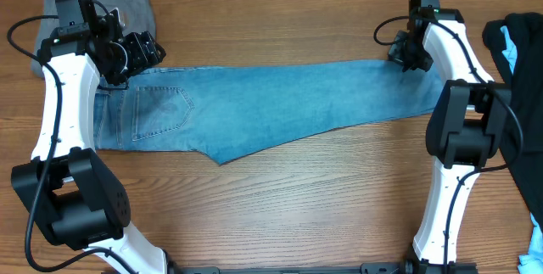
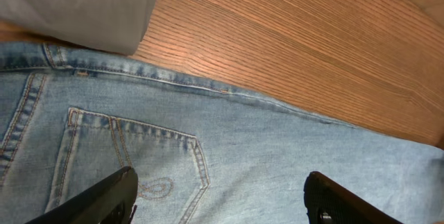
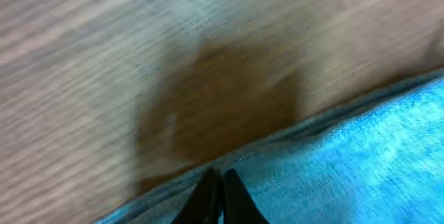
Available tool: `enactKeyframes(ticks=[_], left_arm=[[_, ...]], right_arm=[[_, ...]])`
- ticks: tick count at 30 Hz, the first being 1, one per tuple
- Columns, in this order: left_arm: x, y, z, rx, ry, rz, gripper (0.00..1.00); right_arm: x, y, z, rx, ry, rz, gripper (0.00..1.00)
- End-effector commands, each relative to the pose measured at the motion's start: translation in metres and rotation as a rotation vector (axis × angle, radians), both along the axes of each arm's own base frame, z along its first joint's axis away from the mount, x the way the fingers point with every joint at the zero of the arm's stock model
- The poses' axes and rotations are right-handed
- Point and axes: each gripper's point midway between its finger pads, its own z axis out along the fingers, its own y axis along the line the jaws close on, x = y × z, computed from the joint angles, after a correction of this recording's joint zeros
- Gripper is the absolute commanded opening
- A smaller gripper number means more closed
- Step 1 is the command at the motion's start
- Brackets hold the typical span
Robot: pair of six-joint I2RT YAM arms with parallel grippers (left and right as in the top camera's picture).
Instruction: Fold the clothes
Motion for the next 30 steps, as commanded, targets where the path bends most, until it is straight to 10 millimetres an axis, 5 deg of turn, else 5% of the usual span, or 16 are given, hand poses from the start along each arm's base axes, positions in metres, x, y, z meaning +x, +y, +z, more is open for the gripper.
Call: enactKeyframes(ticks=[1, 7, 16, 24, 30], left_arm=[[0.005, 0.001, 0.005, 0.018, -0.020, -0.021, 0.80], [0.006, 0.001, 0.005, 0.025, -0.027, -0.031, 0.80], [0.009, 0.004, 0.012, 0.040, -0.041, -0.029, 0.80], [-0.001, 0.019, -0.013, 0.127, 0.054, 0.008, 0.88], [0.010, 0.011, -0.063, 0.106, 0.127, -0.016, 0.86]], right_arm=[[0.016, -0.026, 0.035, -0.094, -0.064, -0.037, 0.04], [0.032, -0.048, 0.104, -0.106, -0.183, -0.078, 0.04], [0.014, -0.089, 0.177, -0.114, -0.254, -0.159, 0.04], [0.011, -0.094, 0.183, -0.047, -0.273, -0.157, 0.04], [0.013, -0.094, 0.184, -0.047, -0.281, -0.157, 0.04]])
